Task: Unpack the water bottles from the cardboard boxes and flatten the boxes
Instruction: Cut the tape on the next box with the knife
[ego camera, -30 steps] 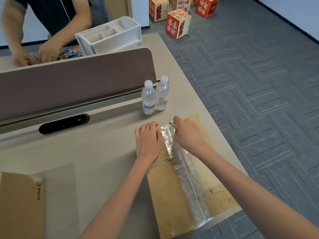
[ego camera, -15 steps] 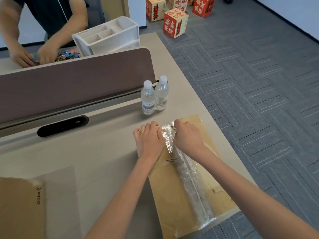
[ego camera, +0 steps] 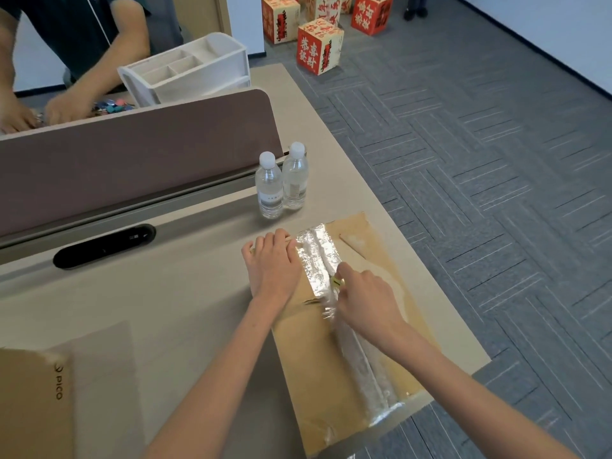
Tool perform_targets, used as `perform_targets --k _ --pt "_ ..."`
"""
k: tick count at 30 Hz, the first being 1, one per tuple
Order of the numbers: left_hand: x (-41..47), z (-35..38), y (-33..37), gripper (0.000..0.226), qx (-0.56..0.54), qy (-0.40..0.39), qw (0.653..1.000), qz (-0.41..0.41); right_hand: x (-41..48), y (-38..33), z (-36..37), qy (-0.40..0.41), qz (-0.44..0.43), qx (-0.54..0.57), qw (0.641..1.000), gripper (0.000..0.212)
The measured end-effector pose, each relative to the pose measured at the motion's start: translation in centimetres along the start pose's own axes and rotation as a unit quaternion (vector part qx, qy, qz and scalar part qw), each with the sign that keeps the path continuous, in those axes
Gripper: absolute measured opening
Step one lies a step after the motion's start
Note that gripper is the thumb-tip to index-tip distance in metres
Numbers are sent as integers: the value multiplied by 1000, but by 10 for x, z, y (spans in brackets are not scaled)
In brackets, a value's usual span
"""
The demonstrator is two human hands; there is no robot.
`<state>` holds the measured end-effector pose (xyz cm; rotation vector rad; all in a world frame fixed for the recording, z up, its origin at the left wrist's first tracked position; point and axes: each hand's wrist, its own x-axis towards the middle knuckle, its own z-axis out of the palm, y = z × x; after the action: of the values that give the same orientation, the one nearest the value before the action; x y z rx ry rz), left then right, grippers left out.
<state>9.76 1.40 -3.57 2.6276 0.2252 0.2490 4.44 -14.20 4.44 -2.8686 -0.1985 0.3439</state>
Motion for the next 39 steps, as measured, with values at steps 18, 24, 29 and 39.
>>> perform_targets --k 18,24,29,39 --pt "-39 -17 -2 46 -38 -75 979 183 -41 13 7 5 -17 6 1000 27" --pt "-89 -26 1 50 -3 -95 978 187 -57 14 7 13 -8 22 1000 26" --pt "-134 -29 2 51 26 -97 972 211 -72 16 5 -2 -3 28 1000 28" --pt "-190 -24 7 54 82 -104 966 222 -111 27 10 -2 -19 -5 1000 25"
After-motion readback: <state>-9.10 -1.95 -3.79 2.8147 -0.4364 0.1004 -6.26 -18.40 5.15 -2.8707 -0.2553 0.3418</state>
